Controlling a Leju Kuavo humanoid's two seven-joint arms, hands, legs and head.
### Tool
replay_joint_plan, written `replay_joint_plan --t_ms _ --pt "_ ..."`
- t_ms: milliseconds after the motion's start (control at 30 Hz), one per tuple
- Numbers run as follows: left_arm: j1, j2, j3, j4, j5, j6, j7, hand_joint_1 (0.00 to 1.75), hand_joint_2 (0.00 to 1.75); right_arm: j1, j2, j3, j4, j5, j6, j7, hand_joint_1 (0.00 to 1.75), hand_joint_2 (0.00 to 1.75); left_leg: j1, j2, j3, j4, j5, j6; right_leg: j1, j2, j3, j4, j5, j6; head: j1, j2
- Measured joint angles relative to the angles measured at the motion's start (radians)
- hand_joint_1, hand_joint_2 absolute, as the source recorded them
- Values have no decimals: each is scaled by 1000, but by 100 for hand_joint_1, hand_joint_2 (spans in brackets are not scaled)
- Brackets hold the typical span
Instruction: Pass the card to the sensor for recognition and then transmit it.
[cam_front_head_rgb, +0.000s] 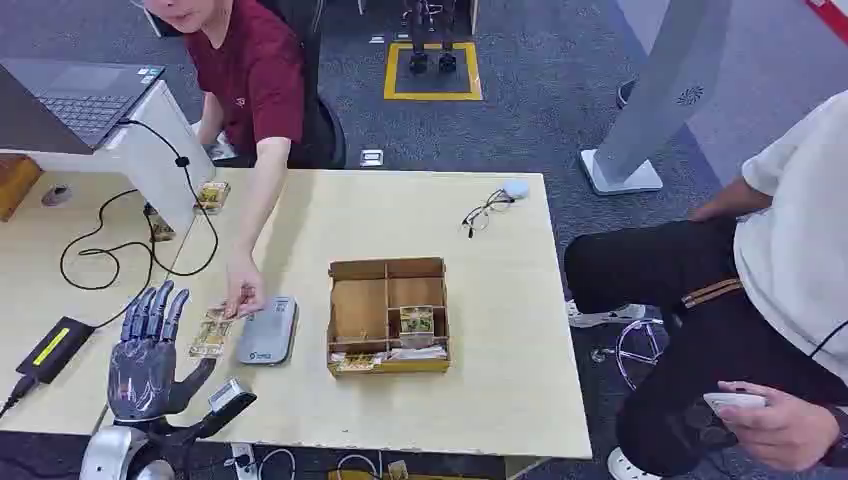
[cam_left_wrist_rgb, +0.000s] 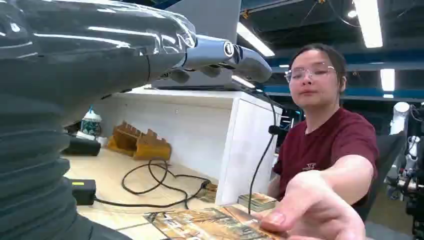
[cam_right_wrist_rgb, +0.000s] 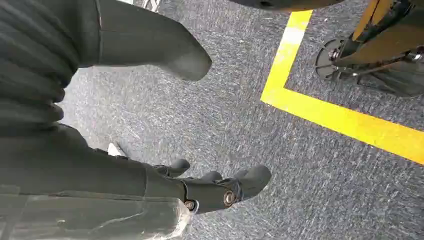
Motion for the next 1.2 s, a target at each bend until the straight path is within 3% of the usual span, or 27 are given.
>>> replay_joint_plan --t_ms 67,100,133,433,1033,1133,1200 --pt "0 -1 1 1 1 0 0 0 175 0 1 0 0 0 0 -1 0 175 0 0 0 0 0 0 0 0 0 0 0 0 0 0" --pt "0 -2 1 2 2 0 0 23 175 0 2 0 0 0 0 -1 0 175 0 0 0 0 0 0 0 0 0 0 0 0 0 0" --pt "0 -3 2 2 3 0 0 175 175 0 2 0 0 0 0 -1 0 175 0 0 0 0 0 0 0 0 0 0 0 0 0 0" --pt "0 -5 3 8 30 0 -7 175 175 -1 4 0 0 0 -4 -3 0 175 0 0 0 0 0 0 0 0 0 0 0 0 0 0" --pt "-1 -19 33 6 111 2 -97 175 175 -1 10 0 -6 3 -13 -3 0 175 0 0 0 0 0 0 0 0 0 0 0 0 0 0" --pt "0 -20 33 5 158 0 -101 175 175 -1 10 0 -7 3 -13 -4 0 175 0 0 0 0 0 0 0 0 0 0 0 0 0 0" --pt "0 -24 32 -3 229 -52 -89 175 175 -1 11 0 -7 1 -13 -4 0 175 0 0 0 0 0 0 0 0 0 0 0 0 0 0"
